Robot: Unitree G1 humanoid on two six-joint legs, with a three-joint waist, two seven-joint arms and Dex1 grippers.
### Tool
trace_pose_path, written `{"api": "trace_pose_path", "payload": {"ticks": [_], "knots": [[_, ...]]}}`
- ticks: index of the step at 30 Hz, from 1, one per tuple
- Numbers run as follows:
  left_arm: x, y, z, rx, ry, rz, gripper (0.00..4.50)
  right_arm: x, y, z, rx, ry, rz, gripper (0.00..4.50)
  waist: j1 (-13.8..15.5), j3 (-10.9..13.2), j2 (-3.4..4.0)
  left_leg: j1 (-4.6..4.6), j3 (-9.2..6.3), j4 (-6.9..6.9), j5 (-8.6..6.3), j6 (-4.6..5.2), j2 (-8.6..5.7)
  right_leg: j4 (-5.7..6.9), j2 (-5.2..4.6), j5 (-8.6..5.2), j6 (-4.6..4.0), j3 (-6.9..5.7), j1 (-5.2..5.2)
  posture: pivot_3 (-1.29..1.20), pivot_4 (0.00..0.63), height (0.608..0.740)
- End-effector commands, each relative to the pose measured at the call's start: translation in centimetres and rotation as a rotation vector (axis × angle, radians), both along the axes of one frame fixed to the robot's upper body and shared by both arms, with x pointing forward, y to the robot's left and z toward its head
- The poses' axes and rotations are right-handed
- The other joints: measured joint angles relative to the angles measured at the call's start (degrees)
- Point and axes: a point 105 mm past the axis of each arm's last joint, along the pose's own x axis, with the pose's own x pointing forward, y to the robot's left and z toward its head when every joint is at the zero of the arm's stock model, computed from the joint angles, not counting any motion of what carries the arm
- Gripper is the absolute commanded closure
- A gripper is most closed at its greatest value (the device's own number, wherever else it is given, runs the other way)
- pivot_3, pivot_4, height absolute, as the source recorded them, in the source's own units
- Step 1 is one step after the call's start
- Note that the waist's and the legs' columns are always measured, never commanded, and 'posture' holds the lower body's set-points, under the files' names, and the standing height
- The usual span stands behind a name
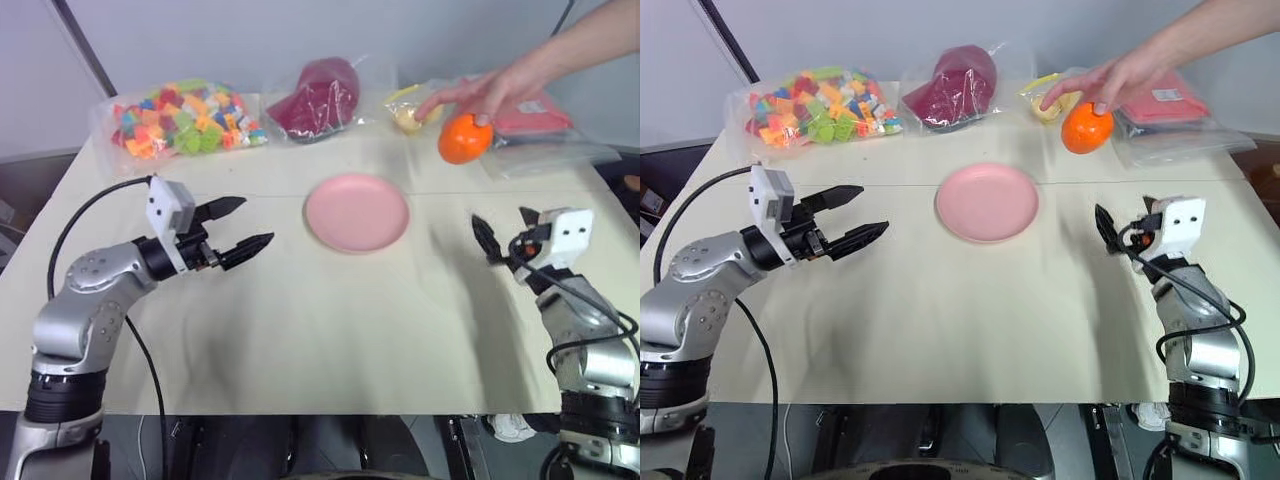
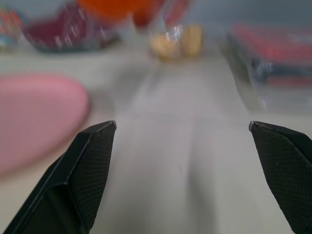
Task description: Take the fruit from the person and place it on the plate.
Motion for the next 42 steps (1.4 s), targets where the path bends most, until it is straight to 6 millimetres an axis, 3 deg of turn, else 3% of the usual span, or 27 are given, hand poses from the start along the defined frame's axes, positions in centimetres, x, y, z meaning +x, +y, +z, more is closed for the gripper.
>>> {"api": "trace_pose_path", "payload": {"ticks": [1,11,25,29,36,38,42], "knots": [[-0.2,-0.7,0.8,-0.002,-0.023,-0.039,0.04,0.2,1.3,4.0,0.085,-0.117,0.03,0.0,0.0,0.0,0.0,0.0,-0.01,-0.02,0.01,-0.01,0.01,0.0,0.01,0.0,0.0,0.0,-0.01,0.0,0.15,0.74],[-0.3,-1.4,1.5,-0.035,-0.029,-0.055,0.04,2.5,3.4,4.9,0.187,-0.13,0.081,0.0,0.2,0.0,-0.02,-0.02,-0.01,-0.02,0.01,-0.02,-0.03,-0.03,-0.02,0.0,-0.01,-0.01,0.0,0.0,0.15,0.74],[-0.5,-0.7,1.1,-0.03,-0.031,0.0,0.04,5.4,4.4,5.8,0.224,-0.174,0.12,0.0,0.1,0.0,-0.01,-0.03,0.02,-0.08,0.06,-0.11,-0.01,-0.01,-0.01,0.0,-0.01,0.0,-0.09,0.0,0.15,0.74],[-0.5,-0.6,1.0,-0.029,-0.028,0.006,0.0,5.2,4.5,6.2,0.232,-0.196,0.131,1.2,0.1,0.0,-0.01,-0.03,0.01,-0.09,0.07,-0.11,-0.01,-0.01,-0.01,0.0,-0.01,0.0,-0.1,0.0,0.15,0.74],[-0.3,-0.3,0.8,-0.027,-0.022,0.024,0.0,5.5,4.8,5.7,0.179,-0.162,0.12,1.25,0.1,0.0,-0.01,-0.03,0.01,-0.1,0.07,-0.11,-0.01,-0.01,-0.01,0.0,-0.01,0.0,-0.11,0.0,0.15,0.74],[0.1,0.2,0.4,-0.022,-0.008,0.058,0.0,5.7,6.2,4.6,0.155,-0.109,0.164,1.25,0.0,0.0,-0.01,-0.03,0.01,-0.1,0.07,-0.12,-0.01,-0.01,-0.01,0.0,-0.01,0.0,-0.11,0.0,0.15,0.74],[0.6,1.4,-0.8,0.009,0.025,0.11,0.0,5.4,11.3,2.0,0.15,0.002,0.356,1.25,-0.4,0.0,-0.01,-0.03,0.01,-0.13,0.07,-0.12,0.01,0.0,0.01,0.0,-0.02,0.0,-0.14,0.0,0.15,0.74]]}}
